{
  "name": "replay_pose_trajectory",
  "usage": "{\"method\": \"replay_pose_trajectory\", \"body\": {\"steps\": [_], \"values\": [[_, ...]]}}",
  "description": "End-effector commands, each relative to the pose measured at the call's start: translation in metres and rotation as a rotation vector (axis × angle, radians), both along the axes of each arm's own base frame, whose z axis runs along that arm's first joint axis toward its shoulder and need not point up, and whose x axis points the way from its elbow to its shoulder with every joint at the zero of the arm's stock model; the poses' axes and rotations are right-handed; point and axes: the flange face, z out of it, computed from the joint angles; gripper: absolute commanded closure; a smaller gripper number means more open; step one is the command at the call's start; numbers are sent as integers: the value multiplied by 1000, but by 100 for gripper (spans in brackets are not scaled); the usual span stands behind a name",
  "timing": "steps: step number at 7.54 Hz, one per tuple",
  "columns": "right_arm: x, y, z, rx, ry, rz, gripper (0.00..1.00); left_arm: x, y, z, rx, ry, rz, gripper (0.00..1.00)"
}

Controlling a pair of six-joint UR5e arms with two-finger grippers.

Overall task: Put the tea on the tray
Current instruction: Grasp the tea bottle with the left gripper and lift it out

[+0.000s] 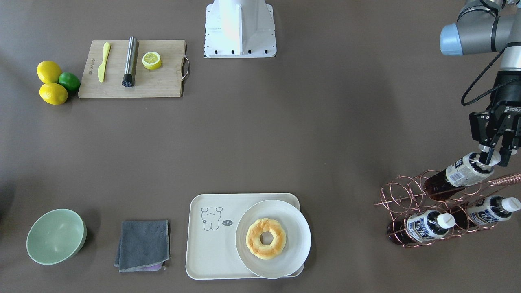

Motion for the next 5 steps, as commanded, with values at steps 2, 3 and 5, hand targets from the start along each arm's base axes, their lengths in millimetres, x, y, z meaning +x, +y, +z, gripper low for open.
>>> {"method": "replay_pose_trajectory", "body": {"steps": [2,3,5], "values": [[0,0,-5,8,-4,-1,0,-70,19,-78,22,11,55,100],[0,0,-7,13,-4,-1,0,-68,37,-104,16,44,69,100],[-3,-4,-18,34,-10,-6,0,-24,63,-137,-13,161,125,100]]}}
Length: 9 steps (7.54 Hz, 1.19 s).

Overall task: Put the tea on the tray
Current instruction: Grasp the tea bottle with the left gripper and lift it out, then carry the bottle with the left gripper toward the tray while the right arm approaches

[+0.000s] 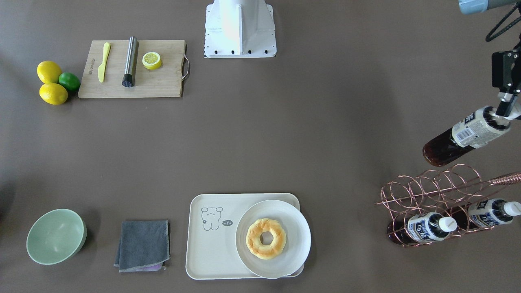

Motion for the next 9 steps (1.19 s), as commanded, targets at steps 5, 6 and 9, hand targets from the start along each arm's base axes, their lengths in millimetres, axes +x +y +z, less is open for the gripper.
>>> {"method": "replay_pose_trajectory", "body": {"steps": [5,6,9], "values": [[-175,-39,-200,103,-134,-12,0,277,78,-165,-42,-17,9,100],[-230,-37,-233,108,-144,-1,0,312,96,-182,-45,-29,13,100],[-311,-20,-289,111,-177,30,0,404,109,-210,-66,-21,-28,100]]}}
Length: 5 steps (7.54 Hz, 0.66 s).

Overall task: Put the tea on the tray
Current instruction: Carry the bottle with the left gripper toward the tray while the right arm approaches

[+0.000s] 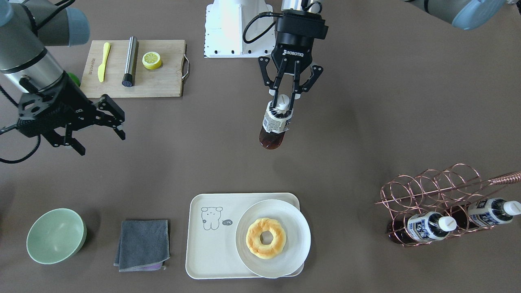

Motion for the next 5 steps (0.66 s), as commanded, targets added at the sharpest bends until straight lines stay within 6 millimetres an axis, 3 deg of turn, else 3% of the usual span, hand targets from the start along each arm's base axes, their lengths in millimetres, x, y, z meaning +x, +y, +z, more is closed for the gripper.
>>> {"method": "replay_pose_trajectory", "body": {"steps": [1,3,5], "values": [[-40,11,-32,7,-27,12,0,64,23,-13,-3,-9,-34,100],[-49,16,-34,22,-20,15,0,101,44,-9,12,-45,-36,100],[-48,17,-37,20,-25,24,0,115,66,-7,35,-53,-40,100]]}}
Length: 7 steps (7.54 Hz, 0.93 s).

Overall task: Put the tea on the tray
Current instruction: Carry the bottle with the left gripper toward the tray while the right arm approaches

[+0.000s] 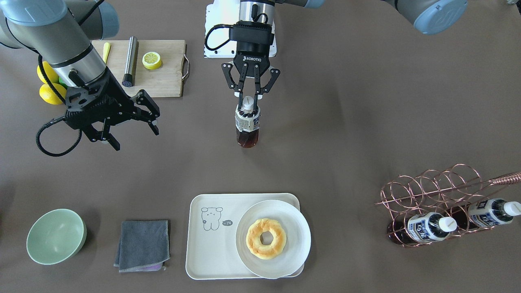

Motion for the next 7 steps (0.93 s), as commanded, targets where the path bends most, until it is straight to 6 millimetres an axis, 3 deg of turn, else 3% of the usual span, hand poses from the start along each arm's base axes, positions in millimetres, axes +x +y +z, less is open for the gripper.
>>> {"method": "replay_pose_trajectory", "body": {"steps": [1,2,3,4,5,7], "values": [[-2,2,-2,2,-1,7,0,17,23,1,21,-8,3,100],[-1,2,-2,3,-2,7,0,15,23,1,22,-5,3,100],[-2,2,-3,4,-2,7,0,15,23,2,24,-10,3,84],[-2,2,-2,5,1,12,0,15,23,3,27,-15,3,44],[-2,2,-3,8,-1,12,0,14,23,3,27,-14,3,26],[-2,2,-3,8,0,12,0,11,22,1,29,-9,1,7]]}}
